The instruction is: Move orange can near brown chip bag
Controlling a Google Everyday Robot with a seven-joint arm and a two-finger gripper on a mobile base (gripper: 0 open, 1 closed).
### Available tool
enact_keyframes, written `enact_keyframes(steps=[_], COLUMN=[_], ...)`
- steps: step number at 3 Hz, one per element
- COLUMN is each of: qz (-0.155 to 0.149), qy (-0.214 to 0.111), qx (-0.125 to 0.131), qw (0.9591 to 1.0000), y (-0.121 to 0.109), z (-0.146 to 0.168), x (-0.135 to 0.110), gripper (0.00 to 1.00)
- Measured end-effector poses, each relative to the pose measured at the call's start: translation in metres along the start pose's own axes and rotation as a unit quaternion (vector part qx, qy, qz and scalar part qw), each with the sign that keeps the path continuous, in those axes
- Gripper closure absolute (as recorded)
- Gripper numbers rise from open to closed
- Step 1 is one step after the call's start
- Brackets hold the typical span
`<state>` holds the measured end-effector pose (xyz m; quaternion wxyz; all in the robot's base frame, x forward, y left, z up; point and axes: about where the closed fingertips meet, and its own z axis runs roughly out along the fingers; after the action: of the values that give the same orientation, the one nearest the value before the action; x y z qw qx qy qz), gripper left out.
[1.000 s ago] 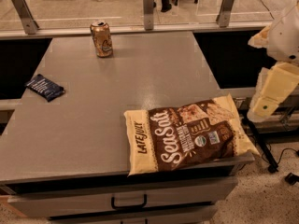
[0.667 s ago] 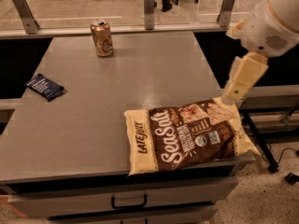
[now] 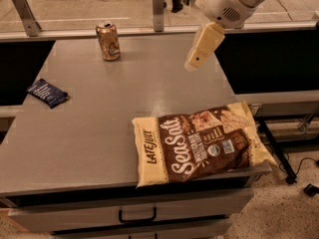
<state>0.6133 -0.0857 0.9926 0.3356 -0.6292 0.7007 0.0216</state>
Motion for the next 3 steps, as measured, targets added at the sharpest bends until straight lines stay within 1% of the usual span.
enact_keyframes(steps=[1, 2, 3], qz=[0.000, 0.000, 0.009], qy=[0.000, -0.014, -0.064], qx=[0.000, 0.005, 0.014], qw=[1.0000, 0.9999, 0.9978], y=[0.000, -0.005, -0.029], z=[0.000, 0.011, 0.057], x=[0.000, -0.009, -0.040], gripper=[0.00, 0.00, 0.00])
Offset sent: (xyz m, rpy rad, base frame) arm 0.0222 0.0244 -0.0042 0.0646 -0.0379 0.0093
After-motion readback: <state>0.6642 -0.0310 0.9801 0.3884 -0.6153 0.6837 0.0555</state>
